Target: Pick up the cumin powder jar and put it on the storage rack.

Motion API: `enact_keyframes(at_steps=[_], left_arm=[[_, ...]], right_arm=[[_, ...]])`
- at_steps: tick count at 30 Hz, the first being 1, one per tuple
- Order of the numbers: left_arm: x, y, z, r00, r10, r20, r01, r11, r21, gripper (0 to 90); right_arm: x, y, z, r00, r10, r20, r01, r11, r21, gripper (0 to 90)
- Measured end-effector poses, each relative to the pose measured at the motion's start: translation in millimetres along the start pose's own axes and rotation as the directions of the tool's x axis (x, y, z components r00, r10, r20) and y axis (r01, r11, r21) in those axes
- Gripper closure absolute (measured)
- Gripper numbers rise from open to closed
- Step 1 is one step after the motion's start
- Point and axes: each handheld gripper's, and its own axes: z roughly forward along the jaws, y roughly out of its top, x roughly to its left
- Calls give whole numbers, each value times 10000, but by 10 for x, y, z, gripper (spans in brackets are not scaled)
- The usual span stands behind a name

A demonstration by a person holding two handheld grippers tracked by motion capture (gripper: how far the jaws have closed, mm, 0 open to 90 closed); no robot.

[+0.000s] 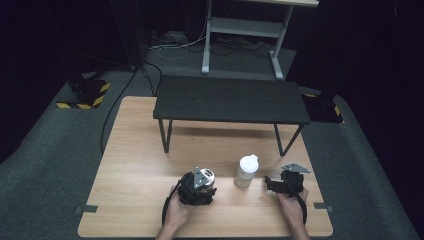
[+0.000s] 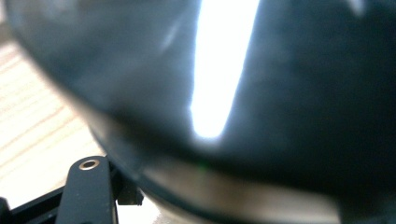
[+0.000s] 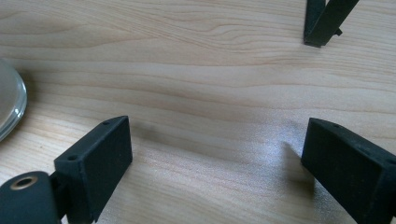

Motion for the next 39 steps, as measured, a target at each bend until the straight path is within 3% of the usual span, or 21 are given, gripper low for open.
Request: enact_keyframes(at_steps=[5,13,19,20,21,22,23,24,26,30,31,39], left_arm=[[16,101,-63,9999,138,72,-138,9999,-9,318],[121,275,-179,9982,115,595,-103,9997,-206,319],[211,491,-306,9960,324,835,-299,9991,-309,319],[-73,216,-127,9530,-2790,1181,3004,9212,-2473,319],[-60,252,-145,9535,-2774,1179,2987,9221,-2459,319],[252,605,-362,9956,384,860,-359,9989,-311,319],[78,433,-264,9858,-1479,791,1589,9746,-1577,319],[-25,360,-194,9555,-2714,1152,2921,9245,-2450,319],[0,429,-224,9568,-2668,1154,2877,9256,-2459,319],[66,558,-274,9533,-2735,1286,2980,9215,-2491,319],[382,901,-482,9945,437,955,-402,9984,-386,319],[524,1180,-528,9948,281,978,-241,9989,-410,319]], right_arm=[[0,0,0,10000,-1,1,1,10000,0,80],[0,0,0,10000,-1,2,1,10000,-1,80],[3,0,0,10000,36,23,-36,10000,1,81],[3,0,0,10000,34,23,-35,10000,2,81],[4,0,0,10000,38,25,-38,10000,2,81],[4,0,0,10000,41,29,-41,10000,0,82],[5,0,0,10000,50,36,-50,10000,0,82],[5,0,0,10000,54,37,-54,10000,0,82],[5,0,1,10000,58,44,-58,10000,-2,82],[7,2,2,10000,75,62,-75,10000,0,82],[7,3,3,9999,80,65,-80,10000,0,83],[7,5,3,9999,88,68,-88,10000,4,83]])
